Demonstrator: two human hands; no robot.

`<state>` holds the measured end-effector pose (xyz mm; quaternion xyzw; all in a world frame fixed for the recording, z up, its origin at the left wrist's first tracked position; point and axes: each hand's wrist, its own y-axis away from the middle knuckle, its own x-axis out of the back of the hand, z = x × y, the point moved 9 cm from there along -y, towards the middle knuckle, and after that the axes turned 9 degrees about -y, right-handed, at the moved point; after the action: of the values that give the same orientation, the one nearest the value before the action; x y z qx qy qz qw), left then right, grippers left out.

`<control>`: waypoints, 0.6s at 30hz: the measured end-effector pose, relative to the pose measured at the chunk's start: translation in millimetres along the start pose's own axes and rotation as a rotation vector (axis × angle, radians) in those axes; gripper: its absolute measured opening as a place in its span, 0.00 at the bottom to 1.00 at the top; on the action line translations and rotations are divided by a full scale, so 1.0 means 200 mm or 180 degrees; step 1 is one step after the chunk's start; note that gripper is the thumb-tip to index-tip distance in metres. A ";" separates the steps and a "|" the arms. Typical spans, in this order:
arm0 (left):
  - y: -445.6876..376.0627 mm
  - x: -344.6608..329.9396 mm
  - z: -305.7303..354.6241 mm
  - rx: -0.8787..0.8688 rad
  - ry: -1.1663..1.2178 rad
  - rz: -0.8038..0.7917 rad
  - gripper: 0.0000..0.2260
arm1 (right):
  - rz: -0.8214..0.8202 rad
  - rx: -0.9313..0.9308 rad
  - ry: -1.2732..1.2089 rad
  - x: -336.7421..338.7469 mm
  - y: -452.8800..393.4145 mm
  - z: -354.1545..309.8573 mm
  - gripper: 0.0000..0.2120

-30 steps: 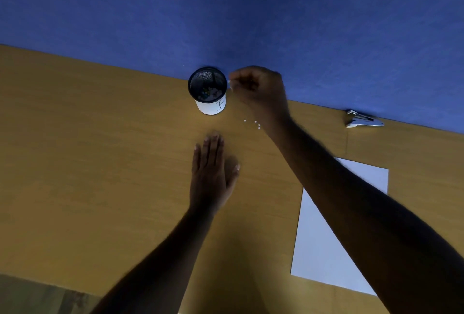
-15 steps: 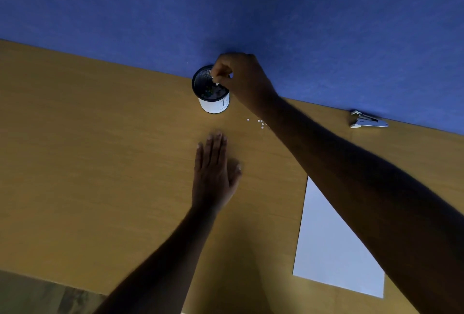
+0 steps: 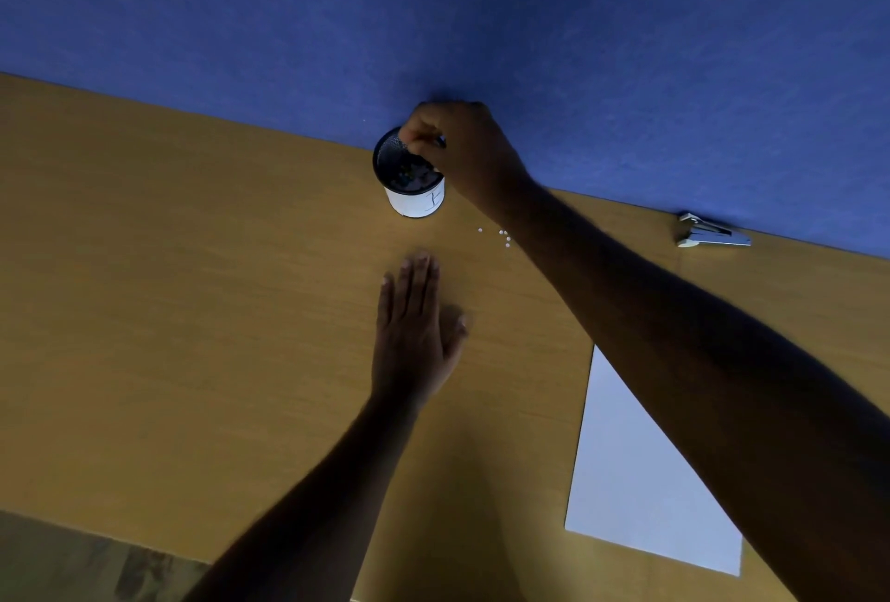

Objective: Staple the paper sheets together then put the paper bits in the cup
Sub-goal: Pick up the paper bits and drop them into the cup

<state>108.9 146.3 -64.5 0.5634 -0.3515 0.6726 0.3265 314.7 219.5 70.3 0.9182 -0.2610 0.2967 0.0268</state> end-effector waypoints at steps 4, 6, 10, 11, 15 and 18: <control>0.00 -0.01 0.00 0.0021 -0.0001 -0.0003 0.35 | 0.0134 0.0160 -0.0087 0.04 0.03 -0.02 0.04; 0.00 0.00 0.00 0.0017 -0.0005 0.0009 0.35 | 0.0202 0.0159 -0.0209 0.07 0.05 0.00 0.04; 0.00 0.00 0.00 0.0013 -0.0011 0.0011 0.34 | 0.0266 0.0188 -0.0200 0.09 0.06 0.03 0.04; 0.00 0.00 0.00 0.0015 -0.0014 0.0005 0.34 | 0.0283 0.0211 -0.0211 0.10 0.06 0.03 0.04; 0.00 -0.01 -0.01 0.0005 -0.0022 -0.0001 0.35 | 0.0610 0.0172 -0.0197 0.18 0.13 0.07 0.05; 0.00 0.00 0.00 0.0000 -0.0002 -0.0010 0.35 | 0.0645 0.0017 0.0051 0.24 0.26 0.19 0.08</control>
<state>108.0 146.7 -65.6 0.5642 -0.3508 0.6719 0.3275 341.8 145.3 60.8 0.8848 -0.3516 0.3058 -0.0037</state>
